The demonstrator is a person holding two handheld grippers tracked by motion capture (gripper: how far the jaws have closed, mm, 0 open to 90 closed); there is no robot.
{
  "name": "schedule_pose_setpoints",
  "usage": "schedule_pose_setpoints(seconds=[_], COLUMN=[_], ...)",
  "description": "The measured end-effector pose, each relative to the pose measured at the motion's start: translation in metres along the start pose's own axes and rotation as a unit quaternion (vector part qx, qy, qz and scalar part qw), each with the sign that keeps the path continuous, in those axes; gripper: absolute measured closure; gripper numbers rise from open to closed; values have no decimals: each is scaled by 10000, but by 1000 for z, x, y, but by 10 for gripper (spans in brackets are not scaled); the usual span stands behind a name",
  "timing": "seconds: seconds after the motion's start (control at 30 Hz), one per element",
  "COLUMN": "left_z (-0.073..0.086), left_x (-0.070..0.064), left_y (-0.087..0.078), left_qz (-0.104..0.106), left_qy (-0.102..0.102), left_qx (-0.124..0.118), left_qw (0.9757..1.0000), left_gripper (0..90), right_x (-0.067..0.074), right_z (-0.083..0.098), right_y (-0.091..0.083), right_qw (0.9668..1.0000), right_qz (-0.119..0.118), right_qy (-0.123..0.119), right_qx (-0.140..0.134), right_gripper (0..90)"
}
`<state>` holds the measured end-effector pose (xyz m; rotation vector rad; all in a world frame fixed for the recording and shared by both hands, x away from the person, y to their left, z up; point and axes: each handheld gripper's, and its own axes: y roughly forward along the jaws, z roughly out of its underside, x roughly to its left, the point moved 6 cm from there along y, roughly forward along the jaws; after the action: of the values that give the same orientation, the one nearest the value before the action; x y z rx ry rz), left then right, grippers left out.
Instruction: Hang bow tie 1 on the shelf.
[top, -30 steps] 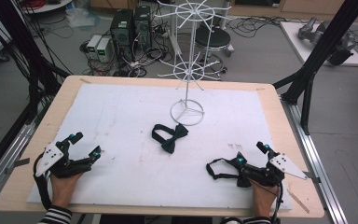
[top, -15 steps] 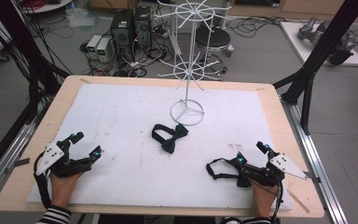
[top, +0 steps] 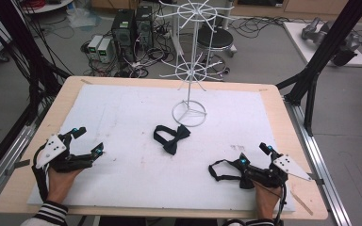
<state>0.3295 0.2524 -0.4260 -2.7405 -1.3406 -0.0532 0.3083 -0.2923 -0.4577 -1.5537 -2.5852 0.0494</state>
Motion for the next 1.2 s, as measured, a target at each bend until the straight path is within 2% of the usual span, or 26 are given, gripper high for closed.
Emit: schedule_pose_setpoints(seconds=[0.2,0.33,0.4,0.5,0.63,0.77,0.8,0.83,1.03,1.13,1.2], left_z=[-12,-24,-29,-36,-46,-54,-59,-59,-73,-78,-81], left_x=[-4,-7,-8,-11,-15,-19,-21,-21,-29,-34,-40], left_y=[10,17,21,28,37,46,50,50,63,71,77], left_qz=[278,530,703,862,1030,1190,1250,1250,1402,1466,1524], left_qy=[253,276,227,315,295,338,295,295,509,521,580], left_qx=[232,292,328,481,539,653,703,703,921,977,1053], left_qw=[9990,9978,9967,9946,9928,9902,9892,9892,9845,9830,9810], left_gripper=[126,126,126,126,126,126,126,126,126,126,126], right_x=[0,0,1,0,0,1,0,0,0,1,0], right_z=[0,0,0,0,0,0,-1,-1,0,0,0], right_y=[-1,-1,-1,-1,-2,-2,-2,-2,-2,-2,-2], right_qw=[10000,10000,10000,10000,10000,10000,9999,9999,9999,10000,9999], right_qz=[-2,-16,-19,-33,-50,-44,-46,-46,-46,-44,-52], right_qy=[12,33,48,6,27,14,-20,-20,15,20,-4], right_qx=[-12,-14,-26,-67,-60,-65,-90,-90,-90,-82,-97], right_gripper=[93,93,93,93,93,93,93,93,93,93,93])
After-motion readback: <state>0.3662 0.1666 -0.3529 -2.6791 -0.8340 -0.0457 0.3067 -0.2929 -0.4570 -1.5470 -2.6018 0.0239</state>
